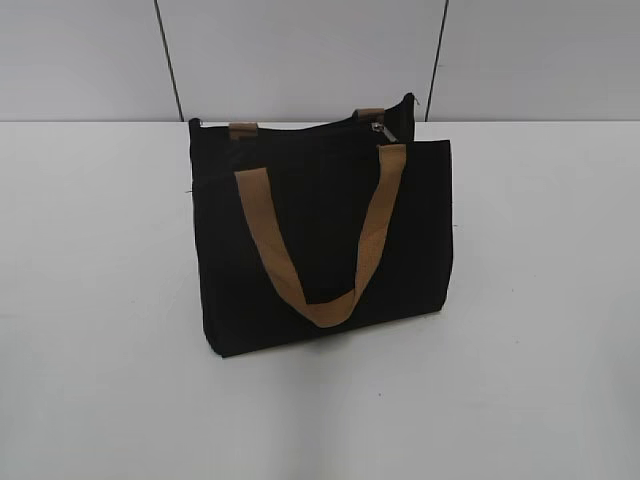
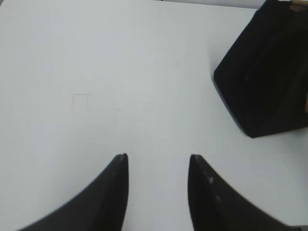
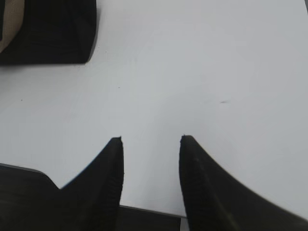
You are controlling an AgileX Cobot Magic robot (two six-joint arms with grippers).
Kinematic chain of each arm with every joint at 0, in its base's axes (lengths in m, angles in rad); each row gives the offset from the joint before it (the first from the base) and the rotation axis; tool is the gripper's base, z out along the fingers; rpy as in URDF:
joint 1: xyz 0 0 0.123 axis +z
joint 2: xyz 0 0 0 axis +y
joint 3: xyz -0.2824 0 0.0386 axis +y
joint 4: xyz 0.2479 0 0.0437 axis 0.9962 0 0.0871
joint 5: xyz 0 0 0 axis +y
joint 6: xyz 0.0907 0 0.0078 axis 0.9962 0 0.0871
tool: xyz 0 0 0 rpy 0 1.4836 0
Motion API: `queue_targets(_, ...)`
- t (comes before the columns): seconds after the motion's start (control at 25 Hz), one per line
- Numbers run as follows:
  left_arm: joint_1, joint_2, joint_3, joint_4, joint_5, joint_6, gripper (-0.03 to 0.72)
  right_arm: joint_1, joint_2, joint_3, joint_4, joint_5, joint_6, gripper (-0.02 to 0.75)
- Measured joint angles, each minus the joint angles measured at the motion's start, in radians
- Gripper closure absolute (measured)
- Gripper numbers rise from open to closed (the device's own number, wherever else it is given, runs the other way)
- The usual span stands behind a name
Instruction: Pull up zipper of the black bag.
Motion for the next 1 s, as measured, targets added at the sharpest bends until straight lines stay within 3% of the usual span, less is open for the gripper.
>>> queue_targets(0.28, 0.076, 0.0, 0.0, 0.0, 0.0, 0.0, 0.396, -0.069, -0.077, 0.0, 0.0, 0.002, 0.0, 0.429)
queue_targets(1.0, 0.08, -0.098, 0.0, 0.0, 0.001, 0.0, 0.435, -0.09, -0.079, 0.0, 0.006, 0.003, 0.0, 0.43)
